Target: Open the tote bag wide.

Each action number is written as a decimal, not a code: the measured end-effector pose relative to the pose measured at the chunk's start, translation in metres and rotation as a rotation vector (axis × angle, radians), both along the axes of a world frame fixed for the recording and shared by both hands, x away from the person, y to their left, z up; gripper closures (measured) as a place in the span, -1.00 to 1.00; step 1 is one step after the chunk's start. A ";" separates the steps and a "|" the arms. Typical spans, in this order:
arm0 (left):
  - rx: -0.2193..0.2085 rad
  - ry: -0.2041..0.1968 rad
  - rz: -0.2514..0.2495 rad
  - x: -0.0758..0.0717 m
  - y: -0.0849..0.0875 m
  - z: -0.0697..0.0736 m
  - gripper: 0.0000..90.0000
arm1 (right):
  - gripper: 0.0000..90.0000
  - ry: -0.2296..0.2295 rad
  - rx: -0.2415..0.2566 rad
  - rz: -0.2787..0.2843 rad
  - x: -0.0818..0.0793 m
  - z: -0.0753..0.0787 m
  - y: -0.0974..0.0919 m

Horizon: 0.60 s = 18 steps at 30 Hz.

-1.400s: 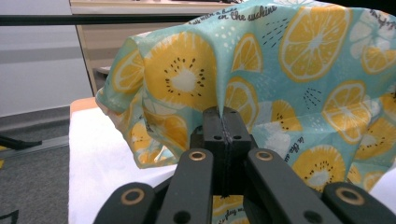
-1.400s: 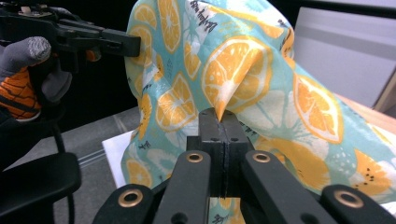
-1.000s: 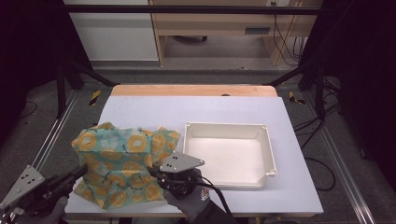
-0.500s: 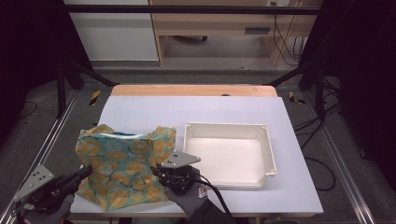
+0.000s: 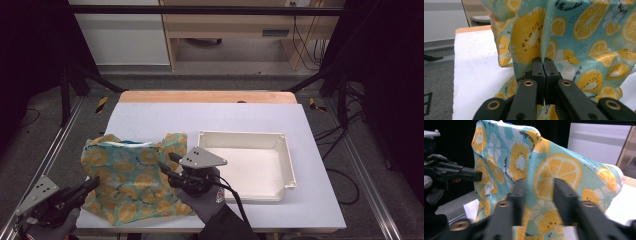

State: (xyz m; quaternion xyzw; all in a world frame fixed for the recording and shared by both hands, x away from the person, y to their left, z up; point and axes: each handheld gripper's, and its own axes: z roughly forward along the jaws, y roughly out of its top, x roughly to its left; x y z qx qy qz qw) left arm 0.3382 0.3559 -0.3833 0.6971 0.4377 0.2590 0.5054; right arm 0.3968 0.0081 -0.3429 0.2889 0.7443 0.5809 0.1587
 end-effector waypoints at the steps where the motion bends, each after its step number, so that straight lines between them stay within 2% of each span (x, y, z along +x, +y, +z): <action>1: -0.003 -0.003 0.000 0.000 0.001 0.001 0.91 | 0.67 -0.006 -0.020 -0.013 0.001 0.001 0.003; 2: -0.011 -0.006 0.002 -0.001 0.001 0.002 0.91 | 0.67 -0.006 -0.020 -0.013 0.001 0.001 0.003; 3: -0.017 -0.021 0.014 -0.002 0.003 0.006 0.78 | 0.83 -0.010 -0.027 -0.014 0.000 0.001 0.003; 4: -0.017 -0.021 0.014 -0.002 0.003 0.006 0.72 | 0.83 -0.010 -0.027 -0.014 0.000 0.001 0.003; 5: -0.028 -0.042 0.027 -0.004 0.005 0.013 0.64 | 0.96 -0.014 -0.037 -0.020 -0.001 0.001 0.001; 7: -0.026 -0.052 0.038 -0.004 0.005 0.017 0.42 | 1.00 -0.009 -0.031 -0.011 -0.001 0.001 -0.001; 8: -0.026 -0.062 0.044 -0.005 0.005 0.021 0.42 | 1.00 -0.009 -0.031 -0.011 -0.001 0.001 -0.001; 10: -0.027 -0.086 0.049 -0.005 0.005 0.029 0.22 | 1.00 -0.010 -0.035 -0.008 -0.002 0.003 -0.002; 14: -0.014 -0.115 0.063 0.001 0.003 0.044 0.08 | 1.00 -0.022 -0.038 -0.005 -0.004 0.007 -0.002; 18: -0.030 -0.113 0.050 0.009 0.002 0.052 0.00 | 1.00 -0.029 -0.040 0.001 -0.005 0.010 -0.003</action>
